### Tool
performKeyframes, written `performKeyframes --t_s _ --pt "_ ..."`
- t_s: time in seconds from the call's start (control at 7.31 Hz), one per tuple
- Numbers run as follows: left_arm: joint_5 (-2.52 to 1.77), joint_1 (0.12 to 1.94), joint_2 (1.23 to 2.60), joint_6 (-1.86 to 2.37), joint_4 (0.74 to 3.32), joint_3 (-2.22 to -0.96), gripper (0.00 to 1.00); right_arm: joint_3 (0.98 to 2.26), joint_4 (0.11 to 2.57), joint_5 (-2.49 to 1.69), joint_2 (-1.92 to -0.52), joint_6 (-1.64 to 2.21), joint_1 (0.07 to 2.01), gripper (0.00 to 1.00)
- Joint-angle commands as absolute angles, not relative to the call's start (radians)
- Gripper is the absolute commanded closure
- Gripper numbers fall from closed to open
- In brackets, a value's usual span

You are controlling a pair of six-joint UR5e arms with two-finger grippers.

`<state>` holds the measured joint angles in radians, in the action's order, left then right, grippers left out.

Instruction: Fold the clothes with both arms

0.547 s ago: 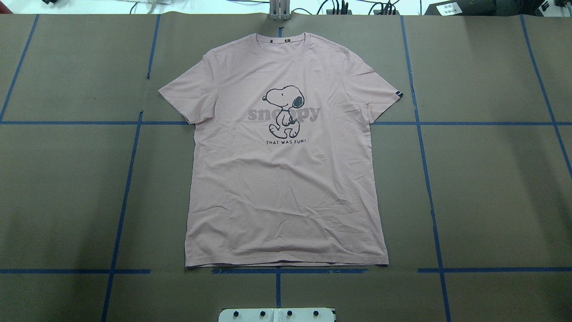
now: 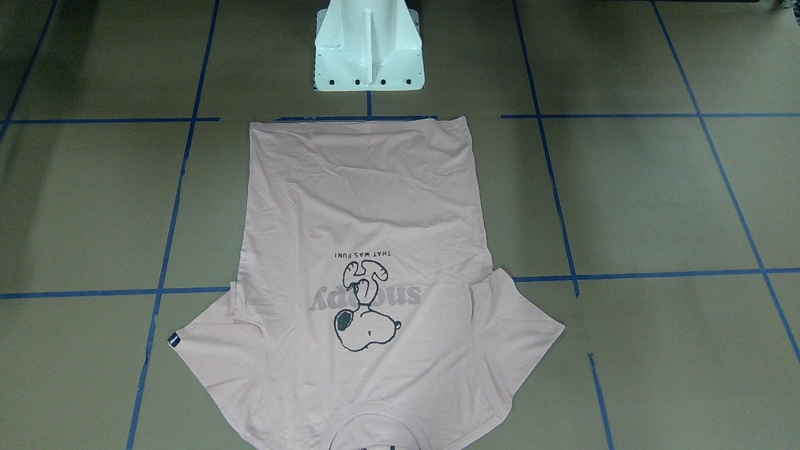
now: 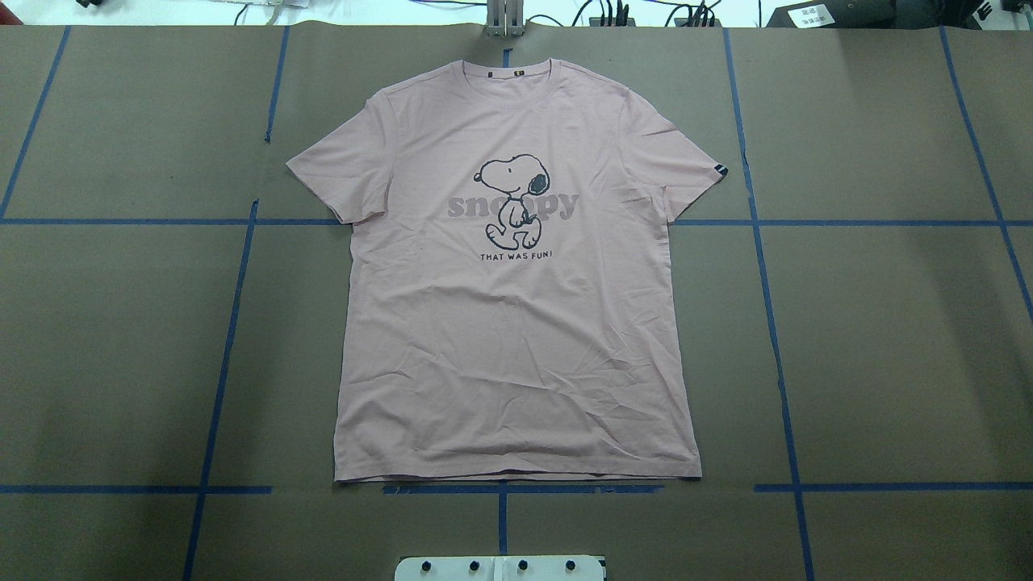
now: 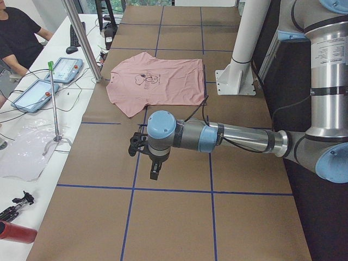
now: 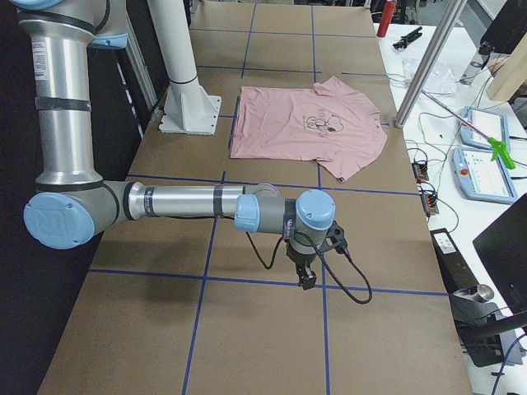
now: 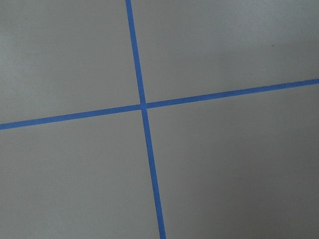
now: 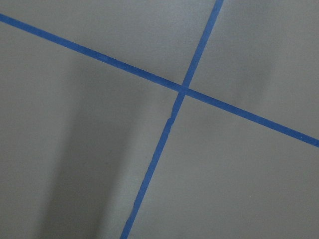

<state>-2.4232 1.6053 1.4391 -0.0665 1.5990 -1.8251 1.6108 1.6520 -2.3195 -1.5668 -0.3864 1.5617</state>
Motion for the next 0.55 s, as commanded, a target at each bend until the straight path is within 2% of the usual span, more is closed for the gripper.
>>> performKeyframes --t_s 0.0,0.41 --pt "-2.427 1.601 1.436 -0.077 1.614 -1.805 0.00 1.626 1.634 -2.322 -1.569 -0.393 1.562 0.00" --pt "-2.430 1.600 1.434 -0.074 1.618 -1.798 0.00 1.626 1.565 -2.397 -1.605 -0.376 1.562 0.00"
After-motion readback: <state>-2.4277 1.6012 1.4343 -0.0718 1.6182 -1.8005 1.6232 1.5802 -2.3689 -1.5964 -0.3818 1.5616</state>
